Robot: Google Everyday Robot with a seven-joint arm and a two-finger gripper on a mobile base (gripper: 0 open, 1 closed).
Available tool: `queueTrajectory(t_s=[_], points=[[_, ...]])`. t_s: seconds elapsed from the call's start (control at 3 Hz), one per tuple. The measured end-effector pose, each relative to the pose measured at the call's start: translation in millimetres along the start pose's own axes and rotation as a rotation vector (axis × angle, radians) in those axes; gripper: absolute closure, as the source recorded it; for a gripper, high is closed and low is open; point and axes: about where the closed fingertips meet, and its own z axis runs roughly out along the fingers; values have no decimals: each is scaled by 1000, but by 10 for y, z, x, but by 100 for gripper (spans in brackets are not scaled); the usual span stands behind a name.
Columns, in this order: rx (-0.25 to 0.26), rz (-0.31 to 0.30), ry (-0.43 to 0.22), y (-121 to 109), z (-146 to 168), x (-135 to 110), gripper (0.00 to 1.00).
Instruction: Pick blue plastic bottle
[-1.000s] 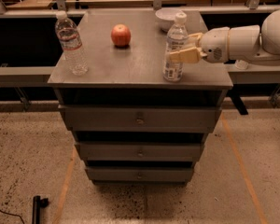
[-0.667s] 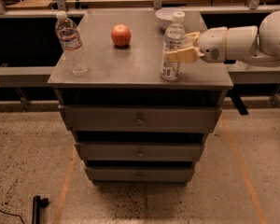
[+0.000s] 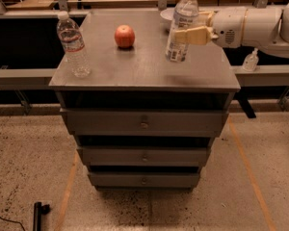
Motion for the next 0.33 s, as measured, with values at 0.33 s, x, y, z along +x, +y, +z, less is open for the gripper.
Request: queueTrajectory(t_s=[0.33], points=[[5,-2,-6,-3,-7,-47,100]])
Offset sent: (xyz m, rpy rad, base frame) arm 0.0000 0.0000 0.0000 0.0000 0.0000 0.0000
